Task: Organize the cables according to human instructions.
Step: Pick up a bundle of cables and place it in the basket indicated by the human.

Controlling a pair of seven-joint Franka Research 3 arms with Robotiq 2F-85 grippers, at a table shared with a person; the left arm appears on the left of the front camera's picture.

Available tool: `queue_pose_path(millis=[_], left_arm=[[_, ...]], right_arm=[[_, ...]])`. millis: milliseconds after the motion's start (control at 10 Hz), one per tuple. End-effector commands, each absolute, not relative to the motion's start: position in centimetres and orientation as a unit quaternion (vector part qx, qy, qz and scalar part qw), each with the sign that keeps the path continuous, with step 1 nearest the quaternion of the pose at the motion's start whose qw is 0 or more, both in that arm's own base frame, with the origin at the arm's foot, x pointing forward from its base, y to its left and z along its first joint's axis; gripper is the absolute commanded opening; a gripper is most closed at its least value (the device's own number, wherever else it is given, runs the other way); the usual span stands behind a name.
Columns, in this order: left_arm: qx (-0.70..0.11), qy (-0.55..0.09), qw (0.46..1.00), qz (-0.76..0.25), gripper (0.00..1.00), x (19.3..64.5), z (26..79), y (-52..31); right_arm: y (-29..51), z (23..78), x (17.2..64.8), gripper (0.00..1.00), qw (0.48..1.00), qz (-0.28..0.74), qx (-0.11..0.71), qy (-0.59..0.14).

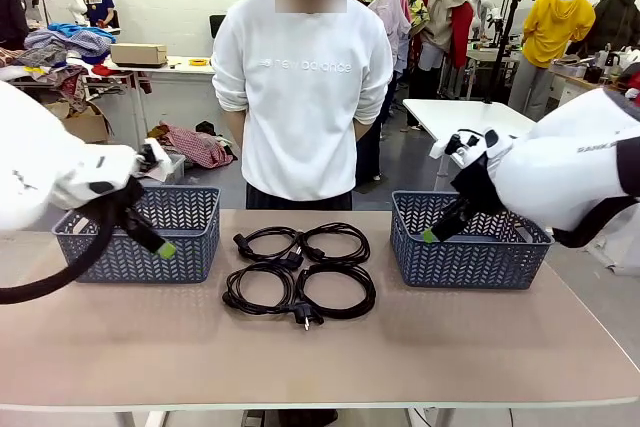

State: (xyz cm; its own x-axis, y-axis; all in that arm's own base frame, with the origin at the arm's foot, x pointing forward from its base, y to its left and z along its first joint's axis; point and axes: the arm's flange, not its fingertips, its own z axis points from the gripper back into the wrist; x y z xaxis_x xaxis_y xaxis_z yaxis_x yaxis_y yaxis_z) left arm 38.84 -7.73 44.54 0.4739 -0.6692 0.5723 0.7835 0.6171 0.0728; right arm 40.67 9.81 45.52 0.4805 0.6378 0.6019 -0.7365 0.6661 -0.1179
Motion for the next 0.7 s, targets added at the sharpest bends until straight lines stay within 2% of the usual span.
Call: queue_pose_path(millis=[0,300,600], left_arm=[[-0.130,-0.299,0.840,-0.434,1.00,37.1,45.3,-3.9],[-0.170,-0.301,0.827,-0.443,1.00,37.3,48.2,-1.9],[-0.170,-0.300,0.831,-0.436,1.00,39.0,51.7,-2.5]], right_arm=[[7.8,45.5,41.7,1.00,0.835,0.425,0.128,-0.325],[5.7,46.1,41.7,1.00,0.820,0.436,0.159,-0.335],[4.2,47.1,41.8,1.00,0.809,0.435,0.183,-0.349]])
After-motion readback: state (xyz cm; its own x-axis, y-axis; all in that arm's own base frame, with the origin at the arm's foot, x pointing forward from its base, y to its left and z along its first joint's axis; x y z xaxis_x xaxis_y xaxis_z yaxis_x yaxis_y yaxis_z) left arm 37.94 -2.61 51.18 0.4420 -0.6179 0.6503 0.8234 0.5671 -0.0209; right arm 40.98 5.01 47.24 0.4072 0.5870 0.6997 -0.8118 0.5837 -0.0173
